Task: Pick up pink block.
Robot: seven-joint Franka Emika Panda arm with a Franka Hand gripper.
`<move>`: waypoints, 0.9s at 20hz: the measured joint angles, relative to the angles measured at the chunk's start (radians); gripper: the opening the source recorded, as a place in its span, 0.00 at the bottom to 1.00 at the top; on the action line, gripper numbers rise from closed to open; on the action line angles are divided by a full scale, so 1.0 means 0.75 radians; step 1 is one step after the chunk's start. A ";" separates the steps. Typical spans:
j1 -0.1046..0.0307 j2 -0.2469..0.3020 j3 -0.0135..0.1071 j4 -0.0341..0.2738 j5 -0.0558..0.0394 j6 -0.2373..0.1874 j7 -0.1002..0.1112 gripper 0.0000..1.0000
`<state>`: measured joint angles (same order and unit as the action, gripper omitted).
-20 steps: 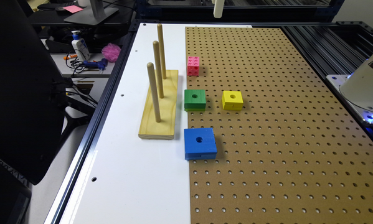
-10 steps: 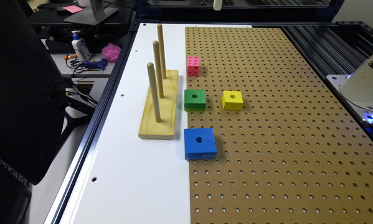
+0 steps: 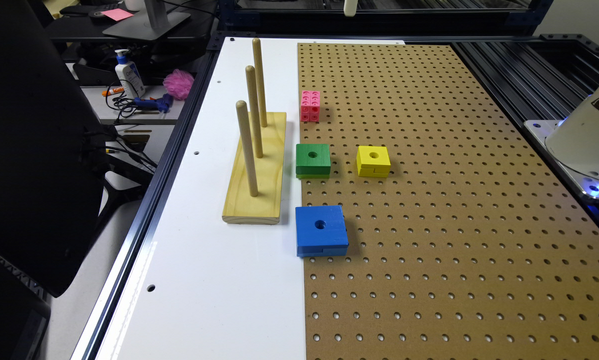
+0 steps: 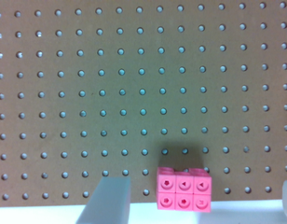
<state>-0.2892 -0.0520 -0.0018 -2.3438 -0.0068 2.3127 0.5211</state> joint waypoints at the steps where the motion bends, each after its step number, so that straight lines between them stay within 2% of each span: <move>1: 0.000 0.038 0.000 0.001 0.000 0.036 0.000 1.00; 4: -0.001 0.102 0.000 0.007 0.000 0.091 0.000 1.00; 8: -0.002 0.107 0.000 0.001 0.000 0.094 0.000 1.00; 13: -0.002 0.176 0.000 -0.001 0.000 0.154 0.000 1.00; 18: -0.001 0.193 0.004 -0.002 0.000 0.163 0.000 1.00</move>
<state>-0.2901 0.0926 0.0011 -2.3454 -0.0068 2.4348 0.5210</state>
